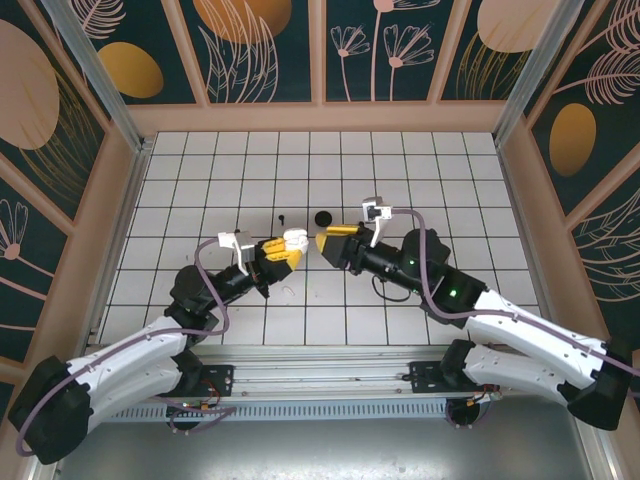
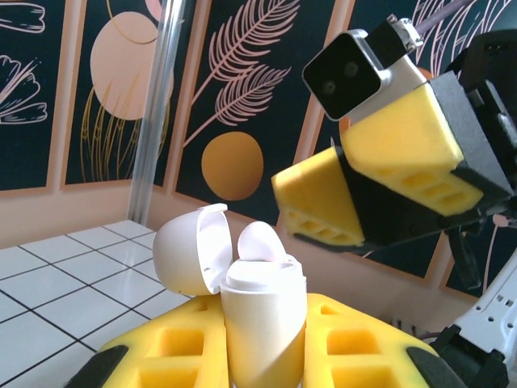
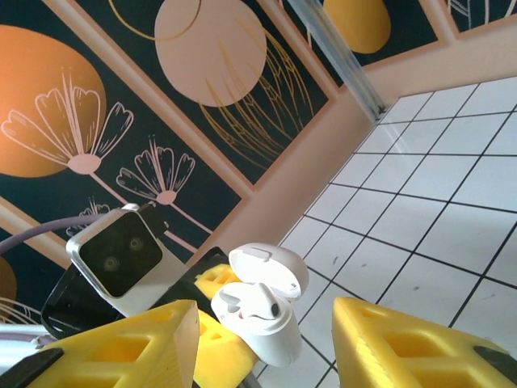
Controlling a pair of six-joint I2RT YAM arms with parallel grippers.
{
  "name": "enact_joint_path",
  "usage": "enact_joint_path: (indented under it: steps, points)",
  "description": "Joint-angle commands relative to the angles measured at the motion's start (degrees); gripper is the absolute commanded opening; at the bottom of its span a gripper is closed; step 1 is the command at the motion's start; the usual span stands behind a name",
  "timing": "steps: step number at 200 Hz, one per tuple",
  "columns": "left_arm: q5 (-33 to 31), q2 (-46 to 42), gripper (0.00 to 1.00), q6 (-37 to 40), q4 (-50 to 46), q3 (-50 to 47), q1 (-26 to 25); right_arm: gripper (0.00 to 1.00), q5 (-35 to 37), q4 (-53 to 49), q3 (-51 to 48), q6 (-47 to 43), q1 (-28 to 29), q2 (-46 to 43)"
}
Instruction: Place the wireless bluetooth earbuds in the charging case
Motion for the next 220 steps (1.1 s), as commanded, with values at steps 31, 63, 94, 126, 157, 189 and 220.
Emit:
enact_joint_path:
  steps: [31, 63, 94, 126, 157, 189, 220]
  points:
    - [-2.53, -9.05, 0.0, 3.63, -14.0, 0.73, -0.38, 0.46, 7.73, -8.6, 0.12, 3.48, -0.02, 0.04]
    - [-5.0, -16.8, 0.0, 4.11, -21.32, -1.21, -0.41, 0.4, 5.87, -8.76, -1.29, 5.56, -0.75, 5.82]
    - [-7.65, -24.02, 0.0, 4.98, -28.04, -3.51, -0.44, 0.35, -0.13, -8.74, 0.85, 5.88, -2.6, 15.65]
    - [-9.34, -29.06, 0.0, 4.92, -32.39, -5.17, -0.48, 0.3, -4.51, -13.64, 6.26, 3.78, -4.4, 25.97]
    - [-10.14, -30.39, 0.0, 5.67, -38.96, -3.13, -0.45, 0.31, -6.84, -20.31, 11.91, -1.52, -5.01, 33.19]
    - [-11.02, -31.15, 0.0, 7.13, -42.05, -2.01, -0.45, 0.32, -11.05, -25.32, 17.42, -6.46, -5.36, 41.82]
    - [-11.2, -31.4, 0.0, 6.18, -41.39, -2.74, -0.44, 0.32, -16.41, -28.61, 22.6, -10.97, -5.57, 49.73]
